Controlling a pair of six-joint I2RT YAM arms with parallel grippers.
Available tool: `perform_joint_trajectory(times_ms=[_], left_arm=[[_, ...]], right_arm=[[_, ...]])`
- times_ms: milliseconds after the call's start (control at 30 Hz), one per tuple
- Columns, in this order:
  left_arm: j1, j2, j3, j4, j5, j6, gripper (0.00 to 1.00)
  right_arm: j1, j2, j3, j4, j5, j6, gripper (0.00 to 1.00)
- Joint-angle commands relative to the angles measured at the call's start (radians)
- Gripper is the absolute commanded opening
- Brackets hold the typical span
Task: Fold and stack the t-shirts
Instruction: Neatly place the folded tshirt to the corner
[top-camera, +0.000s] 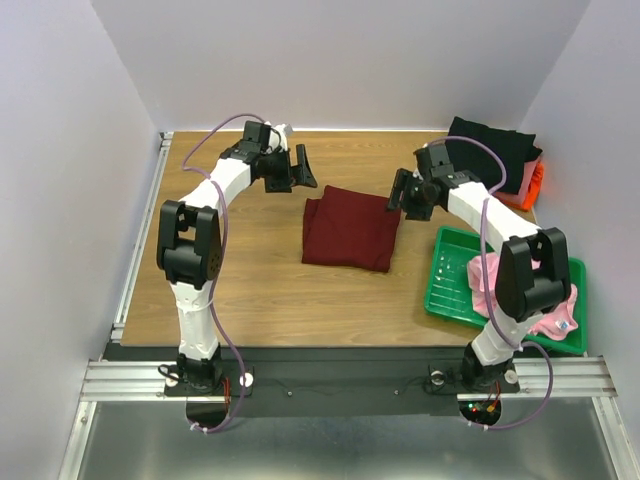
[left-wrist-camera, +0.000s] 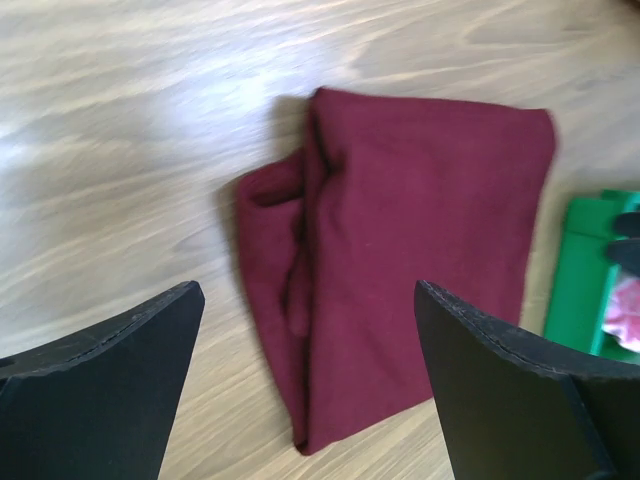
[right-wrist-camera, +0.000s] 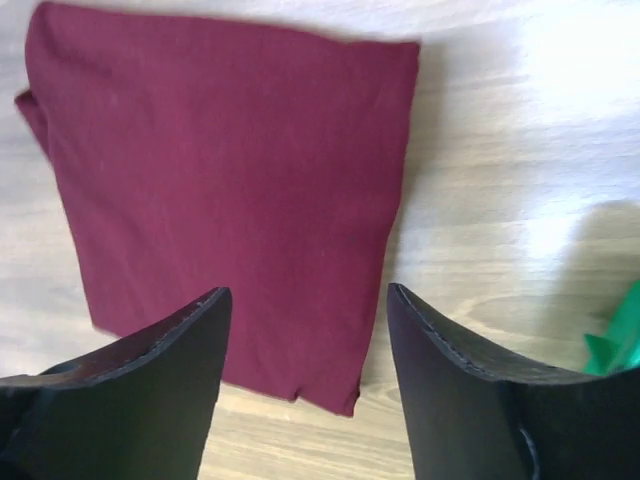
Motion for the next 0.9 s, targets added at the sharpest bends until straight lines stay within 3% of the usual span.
perform_joint_trajectory(times_ms=[0, 400, 767, 800, 867], left_arm=[[-0.014, 0.006, 0.004, 0.065, 0.102, 0.001, 0.99], [-0.020, -0.024, -0.138, 0.063, 0.103, 0.059, 0.99], [-0.020, -0.024, -0.243, 0.109, 0.073, 0.056, 0.99], [-0.020, -0.017, -0.247, 0.114, 0.076, 0.056, 0.99], [-0.020, -0.011, -0.254, 0.114, 0.074, 0.058, 0.99]], right_arm=[[-0.026, -0.088, -0.080, 0.100, -0.111, 0.022, 0.71], [-0.109, -0.148, -0.321, 0.326, -0.390, 0.009, 0.91], [-0.109, -0.054, -0.333, 0.373, -0.380, 0.013, 0.93], [-0.111, -0.037, -0.333, 0.372, -0.380, 0.012, 0.99], [-0.109, -0.019, -0.330, 0.375, -0.386, 0.003, 1.00]])
